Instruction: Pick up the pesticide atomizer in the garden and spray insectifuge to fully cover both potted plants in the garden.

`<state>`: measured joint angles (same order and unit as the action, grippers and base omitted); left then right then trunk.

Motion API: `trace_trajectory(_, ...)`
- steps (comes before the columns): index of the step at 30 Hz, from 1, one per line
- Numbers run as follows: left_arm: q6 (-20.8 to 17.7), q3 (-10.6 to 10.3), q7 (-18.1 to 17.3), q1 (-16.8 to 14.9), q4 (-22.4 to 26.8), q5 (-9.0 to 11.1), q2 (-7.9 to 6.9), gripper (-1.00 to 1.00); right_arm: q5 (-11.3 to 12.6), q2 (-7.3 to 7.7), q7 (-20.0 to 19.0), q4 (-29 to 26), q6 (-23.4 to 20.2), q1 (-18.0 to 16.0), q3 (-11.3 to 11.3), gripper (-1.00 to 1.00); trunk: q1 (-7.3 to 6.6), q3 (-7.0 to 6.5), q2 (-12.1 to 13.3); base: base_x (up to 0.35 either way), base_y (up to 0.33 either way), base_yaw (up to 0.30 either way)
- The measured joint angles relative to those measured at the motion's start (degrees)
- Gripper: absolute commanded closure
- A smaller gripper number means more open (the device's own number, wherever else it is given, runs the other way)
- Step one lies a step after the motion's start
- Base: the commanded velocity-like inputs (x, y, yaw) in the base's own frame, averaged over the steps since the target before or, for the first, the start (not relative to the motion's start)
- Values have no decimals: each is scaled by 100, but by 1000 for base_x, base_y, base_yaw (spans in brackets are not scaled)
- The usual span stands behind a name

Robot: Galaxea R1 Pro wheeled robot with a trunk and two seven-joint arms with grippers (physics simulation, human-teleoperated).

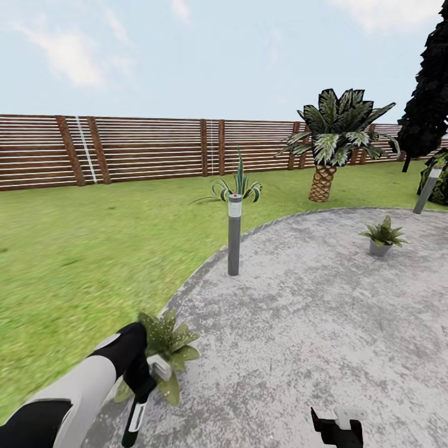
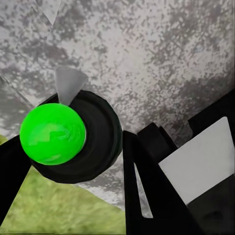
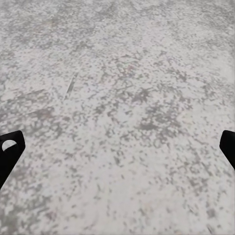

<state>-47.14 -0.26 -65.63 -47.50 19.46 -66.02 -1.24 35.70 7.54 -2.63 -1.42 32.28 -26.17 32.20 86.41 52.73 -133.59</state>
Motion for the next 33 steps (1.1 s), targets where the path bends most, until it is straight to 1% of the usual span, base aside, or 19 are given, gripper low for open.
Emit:
trace_trajectory(5, 2, -15, -10, 12, -60, -1, -10, 100, 0, -6, 0, 0, 0, 0, 0, -100, 0, 0, 0, 0, 0, 0)
trace_trajectory(10, -46, -12, -79, -73, -50, -3, 32, 100, 0, -8, 0, 0, 0, 0, 0, -100, 0, 0, 0, 0, 0, 0)
trace_trajectory(12, -53, -13, -221, -96, -49, -4, 24, 100, 0, -6, 0, 0, 0, 0, -2, -100, 0, 0, 0, 0, 0, 0)
trace_trajectory(13, -56, -18, -428, -102, -23, -13, 12, 100, 1, 3, 0, 0, 0, 0, -8, -100, 0, 0, 0, 0, 0, 0)
trace_trajectory(15, -54, -117, -514, -94, -10, -29, 18, 100, -4, 5, 0, 1, 0, 0, -2, -100, 0, 0, 0, 0, 0, 0)
trace_trajectory(16, -54, -203, -530, -83, -9, -35, 16, 100, -2, 7, 0, 0, 0, 0, -4, -100, 0, 0, 0, 0, 0, 0)
trace_trajectory(18, -54, -289, -541, -58, -8, -45, 10, 100, -1, 9, 0, 0, 0, 0, -7, -100, 0, 0, 0, 0, 0, 0)
trace_trajectory(20, -52, -326, -542, -26, -8, -54, 6, 100, 9, 4, 0, 0, 0, 0, -8, -100, 0, 0, 0, 0, 0, 0)
trace_trajectory(22, -48, -335, -542, -13, -9, -55, 0, 100, 15, 2, 0, -4, 0, 0, -8, -100, 0, 0, 0, 77, 0, 0)
trace_trajectory(25, -61, -330, -549, -13, -8, -49, -2, 100, 17, -2, 0, -1, 0, 0, -7, -100, -3, 0, 0, 276, 0, 0)
trace_trajectory(29, -61, -340, -549, -13, -18, -48, 34, 100, 17, -5, 0, -2, 0, 0, -6, -100, -3, 0, 0, 269, 0, 0)
trace_trajectory(33, -56, -335, -545, -8, -27, -53, 47, 100, 15, -7, 0, -1, 0, 0, -4, -100, -1, 0, 0, 58, 0, 0)
